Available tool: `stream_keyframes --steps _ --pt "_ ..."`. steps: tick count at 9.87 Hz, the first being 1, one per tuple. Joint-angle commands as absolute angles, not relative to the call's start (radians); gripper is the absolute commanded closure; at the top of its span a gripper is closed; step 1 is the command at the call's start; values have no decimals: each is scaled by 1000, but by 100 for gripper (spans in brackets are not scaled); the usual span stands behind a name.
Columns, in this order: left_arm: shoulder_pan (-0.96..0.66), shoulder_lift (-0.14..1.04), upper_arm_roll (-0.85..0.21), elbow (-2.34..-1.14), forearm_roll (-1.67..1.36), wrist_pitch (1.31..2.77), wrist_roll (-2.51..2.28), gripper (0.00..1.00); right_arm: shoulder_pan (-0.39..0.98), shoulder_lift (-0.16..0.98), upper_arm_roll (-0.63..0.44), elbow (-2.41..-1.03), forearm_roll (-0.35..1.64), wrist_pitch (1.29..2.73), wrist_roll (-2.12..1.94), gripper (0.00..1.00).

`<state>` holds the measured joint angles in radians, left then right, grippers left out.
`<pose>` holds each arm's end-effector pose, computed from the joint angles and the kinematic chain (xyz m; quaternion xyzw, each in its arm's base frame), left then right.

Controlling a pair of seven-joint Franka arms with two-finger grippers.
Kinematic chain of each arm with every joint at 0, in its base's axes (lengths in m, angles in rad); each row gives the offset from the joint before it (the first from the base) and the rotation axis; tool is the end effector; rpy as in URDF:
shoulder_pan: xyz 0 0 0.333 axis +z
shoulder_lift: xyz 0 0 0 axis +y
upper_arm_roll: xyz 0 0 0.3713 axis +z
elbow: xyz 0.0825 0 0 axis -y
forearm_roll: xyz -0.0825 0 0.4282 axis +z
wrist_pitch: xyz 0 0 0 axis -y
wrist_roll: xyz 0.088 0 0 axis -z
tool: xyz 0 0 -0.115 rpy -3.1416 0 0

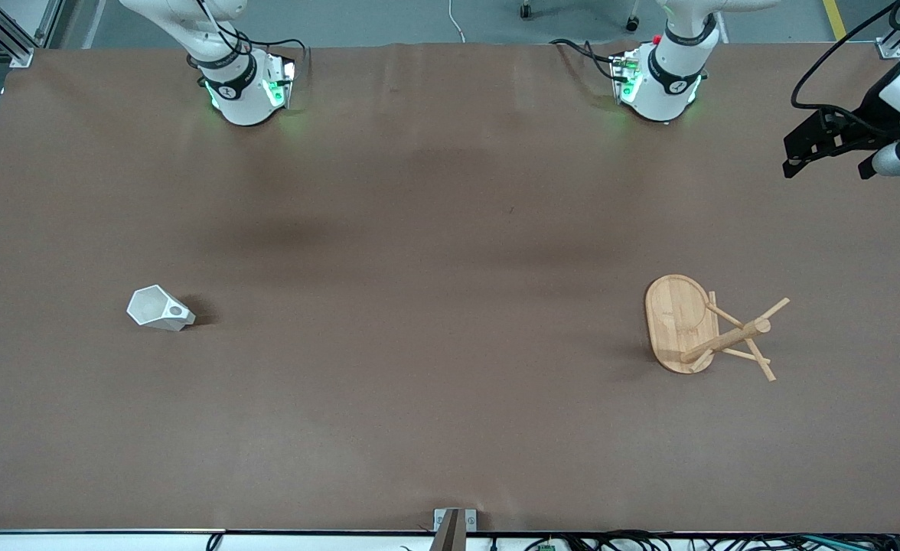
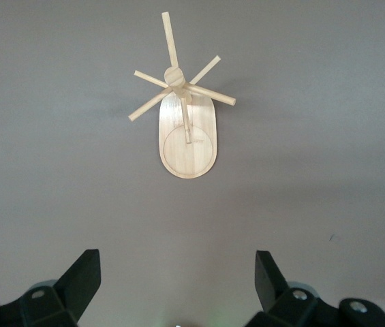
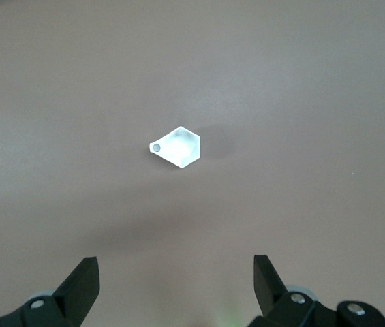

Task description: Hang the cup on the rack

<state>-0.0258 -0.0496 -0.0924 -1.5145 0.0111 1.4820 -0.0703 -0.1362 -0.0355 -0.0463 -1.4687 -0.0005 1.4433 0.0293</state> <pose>0.5671 -0.0677 0.7216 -0.9997 0.0234 -0.0091 0.0070 0.5617 -0.1044 0.7333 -0.9944 0.1057 -0.0051 0.0002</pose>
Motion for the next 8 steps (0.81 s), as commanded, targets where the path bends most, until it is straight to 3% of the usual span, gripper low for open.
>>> stream_keyframes --steps 1,8 --pt "-28 -38 -95 -1535 6 1459 -66 0 -143 -32 -43 -1454 -9 1430 29 0" --pt "-26 -22 -91 -1537 17 1456 -71 0 -146 23 -43 -1497 -29 1457 17 0"
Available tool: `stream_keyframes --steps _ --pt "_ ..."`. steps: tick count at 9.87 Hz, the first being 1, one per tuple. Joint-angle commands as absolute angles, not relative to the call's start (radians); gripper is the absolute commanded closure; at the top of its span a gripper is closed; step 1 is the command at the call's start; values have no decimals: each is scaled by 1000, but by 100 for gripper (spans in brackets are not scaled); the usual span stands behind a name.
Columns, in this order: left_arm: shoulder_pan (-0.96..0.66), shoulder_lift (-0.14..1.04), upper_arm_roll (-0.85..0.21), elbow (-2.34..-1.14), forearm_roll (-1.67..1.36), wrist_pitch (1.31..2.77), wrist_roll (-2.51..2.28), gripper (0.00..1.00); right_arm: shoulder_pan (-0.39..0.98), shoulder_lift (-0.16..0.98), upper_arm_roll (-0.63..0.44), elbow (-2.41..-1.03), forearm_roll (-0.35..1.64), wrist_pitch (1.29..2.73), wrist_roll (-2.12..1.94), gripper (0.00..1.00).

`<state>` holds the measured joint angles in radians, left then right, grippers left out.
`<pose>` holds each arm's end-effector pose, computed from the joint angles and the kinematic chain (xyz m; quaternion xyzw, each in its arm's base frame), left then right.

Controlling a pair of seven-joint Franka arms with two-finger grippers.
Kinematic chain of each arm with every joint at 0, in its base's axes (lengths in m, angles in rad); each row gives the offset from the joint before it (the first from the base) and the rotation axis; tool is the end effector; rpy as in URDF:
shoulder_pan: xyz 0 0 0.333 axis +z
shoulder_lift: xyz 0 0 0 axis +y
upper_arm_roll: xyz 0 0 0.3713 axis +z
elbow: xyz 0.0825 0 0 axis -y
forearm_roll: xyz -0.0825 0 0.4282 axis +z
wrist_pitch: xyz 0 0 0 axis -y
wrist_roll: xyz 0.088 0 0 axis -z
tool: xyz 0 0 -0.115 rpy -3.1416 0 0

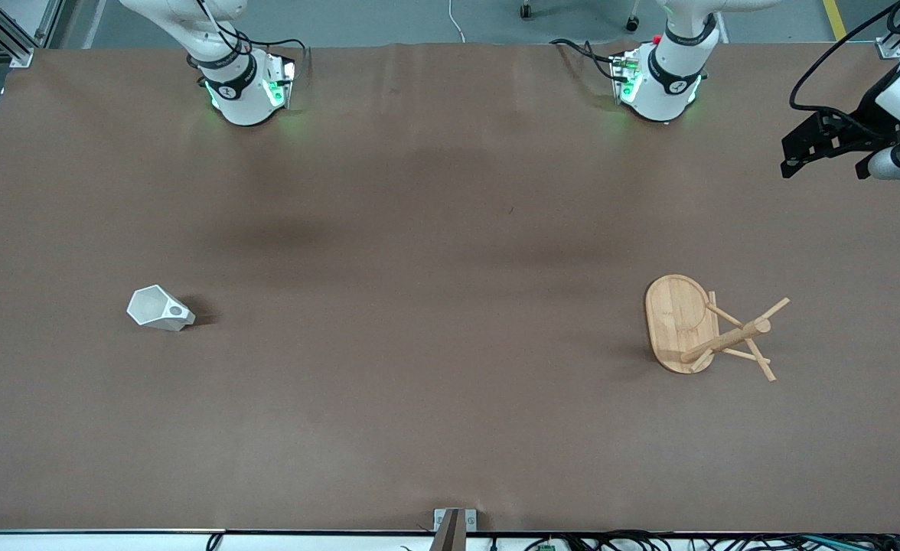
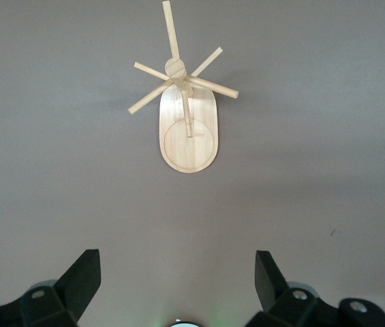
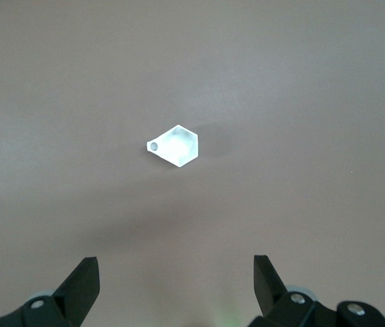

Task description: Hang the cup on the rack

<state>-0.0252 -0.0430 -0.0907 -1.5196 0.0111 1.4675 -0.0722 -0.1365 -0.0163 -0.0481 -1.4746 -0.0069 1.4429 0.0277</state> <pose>0.5682 -0.0662 0.7140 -0.9997 0.0213 0.0039 0.0079 0.5688 -0.1074 0.7193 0.9943 -0.1064 -0.0079 0.0024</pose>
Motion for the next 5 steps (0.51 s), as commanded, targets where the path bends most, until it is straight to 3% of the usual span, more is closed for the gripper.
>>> stream_keyframes --steps 1,5 --pt "-28 -9 -91 -1531 18 1456 -74 0 -155 29 -43 -1578 -29 1539 18 0" --pt "-25 -9 -91 -1529 20 1456 -84 0 -172 78 -43 -1901 -14 1936 25 0"
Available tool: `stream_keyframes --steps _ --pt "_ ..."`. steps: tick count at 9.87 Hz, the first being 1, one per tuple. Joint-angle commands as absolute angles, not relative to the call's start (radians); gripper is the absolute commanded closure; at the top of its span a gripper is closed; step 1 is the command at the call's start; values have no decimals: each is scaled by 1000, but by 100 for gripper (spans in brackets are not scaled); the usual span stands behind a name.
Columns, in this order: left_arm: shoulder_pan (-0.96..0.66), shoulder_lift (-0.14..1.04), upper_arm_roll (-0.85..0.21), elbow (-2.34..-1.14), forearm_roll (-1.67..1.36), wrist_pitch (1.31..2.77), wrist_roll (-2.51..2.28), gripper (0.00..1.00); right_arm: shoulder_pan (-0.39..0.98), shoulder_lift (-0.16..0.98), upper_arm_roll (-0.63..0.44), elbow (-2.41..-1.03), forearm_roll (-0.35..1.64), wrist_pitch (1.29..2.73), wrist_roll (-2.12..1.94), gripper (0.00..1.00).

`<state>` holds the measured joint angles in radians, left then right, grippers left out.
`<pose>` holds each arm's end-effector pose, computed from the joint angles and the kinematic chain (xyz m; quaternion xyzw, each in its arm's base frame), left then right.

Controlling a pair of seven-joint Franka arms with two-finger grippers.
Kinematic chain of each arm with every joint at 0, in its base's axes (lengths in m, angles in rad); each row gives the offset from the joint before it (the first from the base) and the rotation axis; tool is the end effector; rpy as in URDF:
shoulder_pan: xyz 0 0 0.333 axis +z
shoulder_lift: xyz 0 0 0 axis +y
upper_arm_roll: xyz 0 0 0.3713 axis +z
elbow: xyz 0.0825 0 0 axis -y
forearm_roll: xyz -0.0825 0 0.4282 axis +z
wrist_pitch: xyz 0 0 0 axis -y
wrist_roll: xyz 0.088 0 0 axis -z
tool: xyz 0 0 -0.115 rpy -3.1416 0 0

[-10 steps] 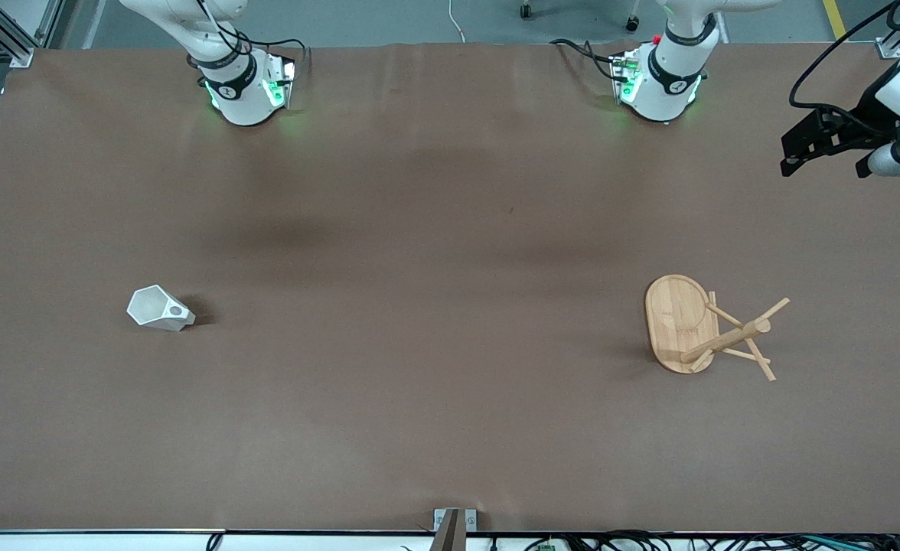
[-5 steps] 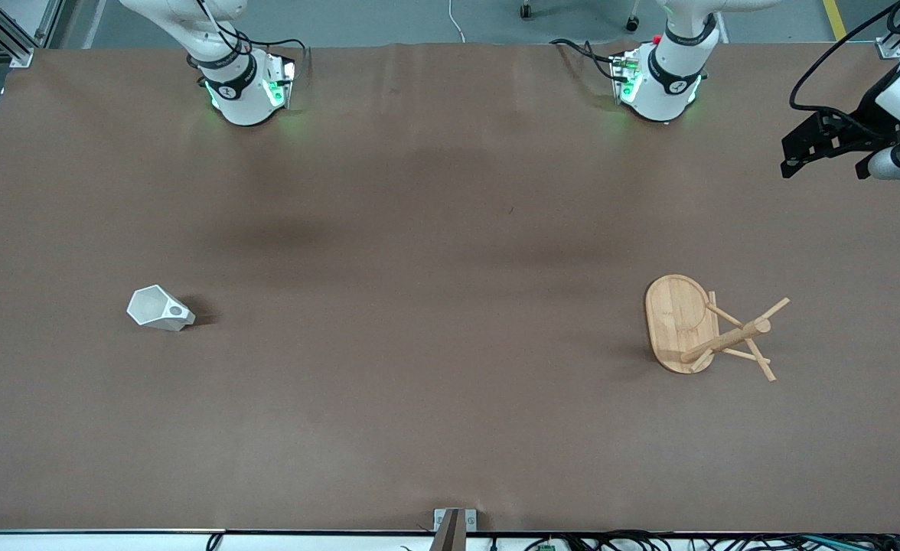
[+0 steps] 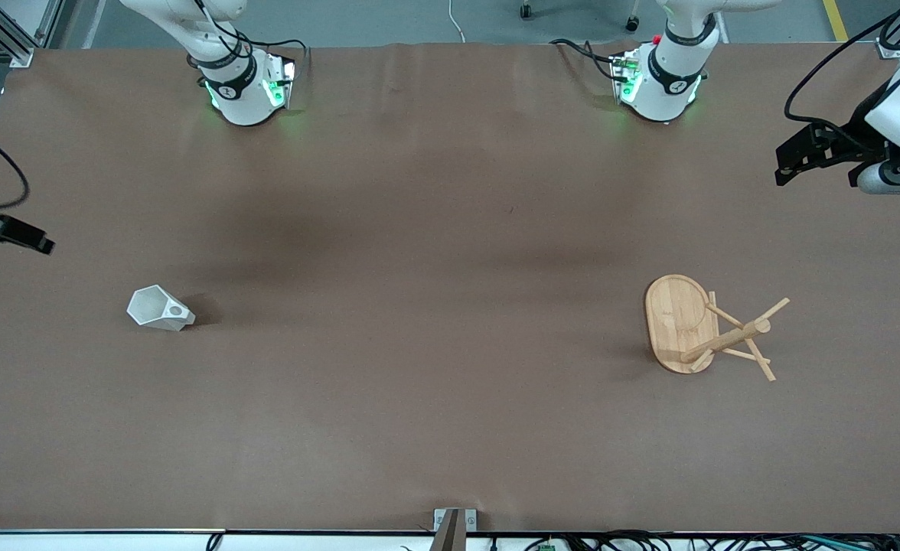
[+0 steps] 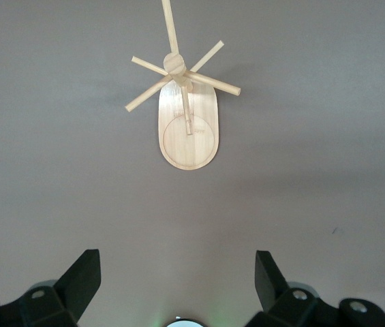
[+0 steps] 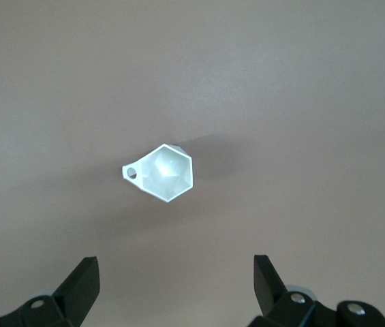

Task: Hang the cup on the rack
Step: 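Reach the right gripper down and grasp the white cup's rim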

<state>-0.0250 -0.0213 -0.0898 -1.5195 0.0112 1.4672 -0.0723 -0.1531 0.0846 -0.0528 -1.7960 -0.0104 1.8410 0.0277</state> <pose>0.5763 -0.0658 0.7016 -0.9996 0.0207 0.0149 0.0080 0.6166 -0.1287 0.5257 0.9931 -0.1150 -0.0203 0.0054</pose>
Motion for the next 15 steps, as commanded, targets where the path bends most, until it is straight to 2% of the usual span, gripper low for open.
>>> stream_keyframes --steps 1,4,6,9,10,13,14,15 --pt "-23 -9 -87 -1529 20 1456 -83 0 -172 112 -41 -1963 -9 2033 25 0" --pt "-21 -17 -87 -1528 21 1420 -87 0 -173 217 -41 -2069 15 2273 26 0" --pt "-15 -21 -86 -1528 21 1417 -84 0 -172 264 -41 -2124 53 2371 26 0" --pt "3 -9 -86 -1529 21 1417 -69 0 -175 322 -40 -2143 61 2462 26 1" --pt "14 -9 -87 -1529 18 1417 -64 0 -173 330 -40 -2143 64 2468 26 5" --pt "8 -8 -91 -1529 11 1417 -64 0 -173 334 -40 -2148 64 2459 26 31" --pt "6 -9 -91 -1528 9 1417 -63 0 -173 339 -40 -2146 64 2460 26 45" --pt "6 -9 -94 -1526 9 1417 -63 0 -173 344 -38 -2145 64 2468 26 71"
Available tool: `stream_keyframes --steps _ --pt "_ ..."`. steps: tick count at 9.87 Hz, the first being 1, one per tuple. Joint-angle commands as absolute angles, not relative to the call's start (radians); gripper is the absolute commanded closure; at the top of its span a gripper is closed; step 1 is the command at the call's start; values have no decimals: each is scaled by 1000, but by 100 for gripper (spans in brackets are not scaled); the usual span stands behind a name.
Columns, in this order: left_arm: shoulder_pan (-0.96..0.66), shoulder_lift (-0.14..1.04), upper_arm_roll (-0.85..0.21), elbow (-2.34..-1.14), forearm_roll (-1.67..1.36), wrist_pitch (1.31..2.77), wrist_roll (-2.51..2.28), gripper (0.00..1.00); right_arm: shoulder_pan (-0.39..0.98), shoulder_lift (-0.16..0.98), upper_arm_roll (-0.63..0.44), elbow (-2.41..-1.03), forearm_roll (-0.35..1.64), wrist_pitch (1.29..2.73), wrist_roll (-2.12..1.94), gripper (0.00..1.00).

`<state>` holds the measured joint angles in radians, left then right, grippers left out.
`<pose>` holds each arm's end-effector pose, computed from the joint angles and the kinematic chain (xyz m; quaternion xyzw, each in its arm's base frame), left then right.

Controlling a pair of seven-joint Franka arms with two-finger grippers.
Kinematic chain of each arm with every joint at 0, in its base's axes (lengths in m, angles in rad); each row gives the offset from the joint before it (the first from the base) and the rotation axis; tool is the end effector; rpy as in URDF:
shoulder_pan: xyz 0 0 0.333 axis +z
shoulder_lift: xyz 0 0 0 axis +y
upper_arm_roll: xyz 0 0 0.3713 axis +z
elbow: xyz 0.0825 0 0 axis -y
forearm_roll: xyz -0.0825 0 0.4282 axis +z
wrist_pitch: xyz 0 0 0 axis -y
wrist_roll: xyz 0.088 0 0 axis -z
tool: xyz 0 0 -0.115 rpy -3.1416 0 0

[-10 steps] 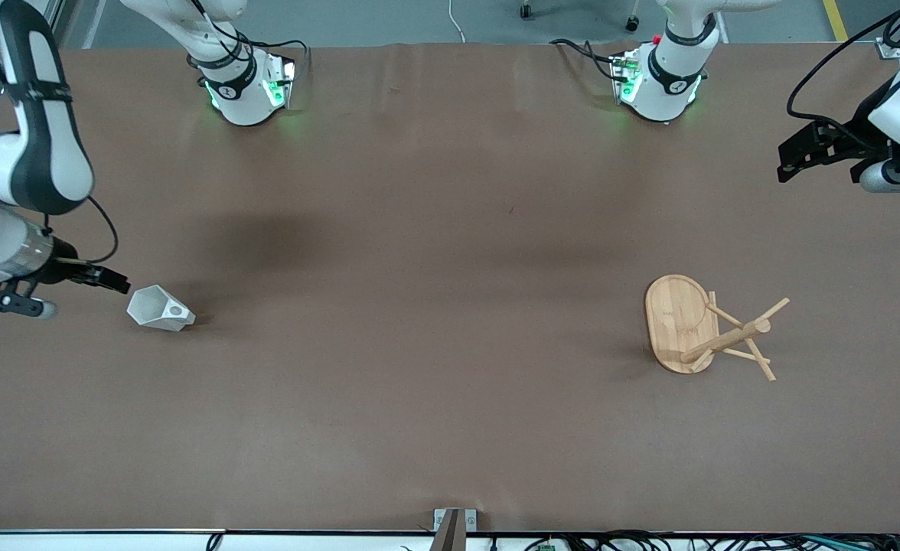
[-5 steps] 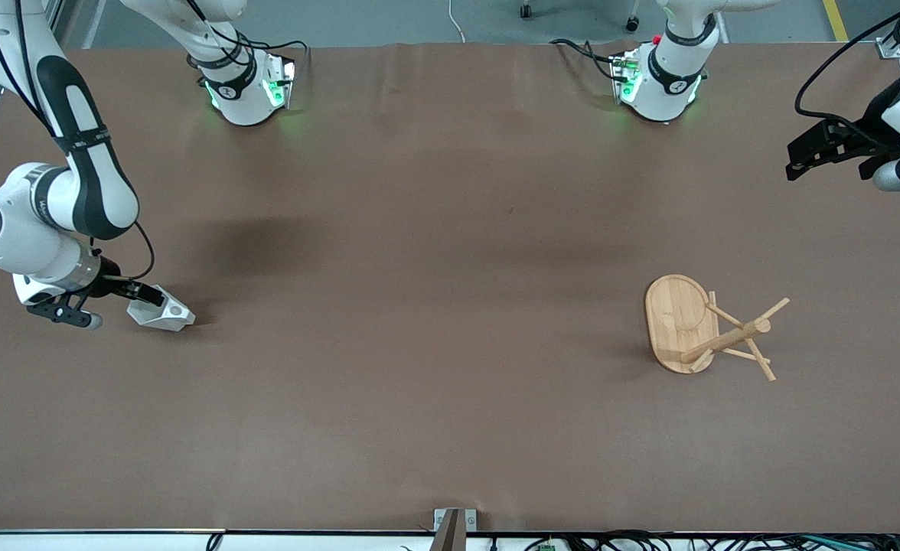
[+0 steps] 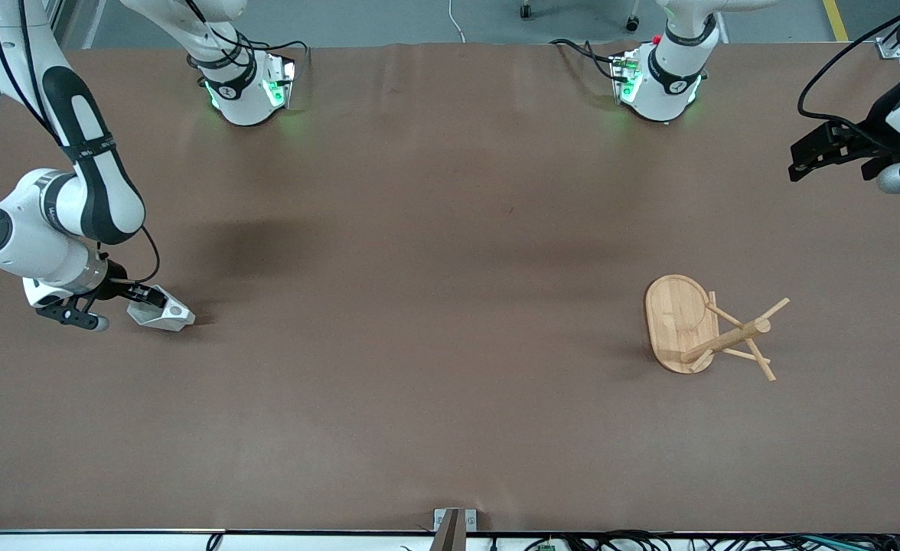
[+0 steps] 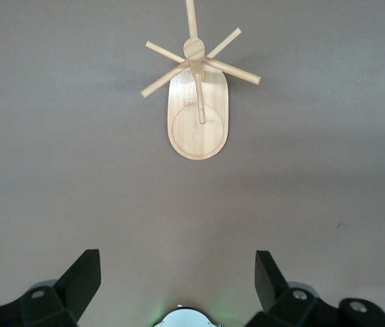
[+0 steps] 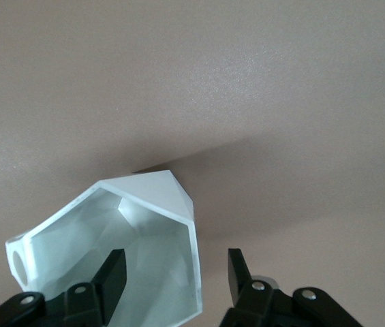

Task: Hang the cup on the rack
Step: 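Reach the right gripper down and grasp the white cup's rim, then lift the white cup with the right gripper while the left gripper approaches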

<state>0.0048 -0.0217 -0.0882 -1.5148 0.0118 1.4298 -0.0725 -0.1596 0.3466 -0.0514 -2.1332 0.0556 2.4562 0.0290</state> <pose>0.5736 -0.0471 0.7011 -0.9995 0.0048 0.0311 0.0093 0.6037 -0.1286 0.2503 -0.9901 0.1398 0.0106 0.0096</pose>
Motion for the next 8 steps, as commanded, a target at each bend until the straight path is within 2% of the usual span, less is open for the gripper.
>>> stream_keyframes --steps 1,2,5,6,8 --pt "6 -12 -95 -1526 9 1417 -61 0 -175 345 -37 -2143 67 2473 25 89" --pt "6 -17 -97 -1526 9 1417 -58 0 -172 356 -37 -2146 86 2494 25 97" --pt "3 -17 -100 -1526 12 1416 -60 0 -161 364 -37 -2116 89 2476 -74 100" --pt "3 -14 -100 -1528 12 1416 -60 0 -160 354 -37 -2103 89 2406 -183 100" --pt "-2 -9 -100 -1526 12 1416 -63 0 -158 341 -35 -1938 87 2164 -270 99"
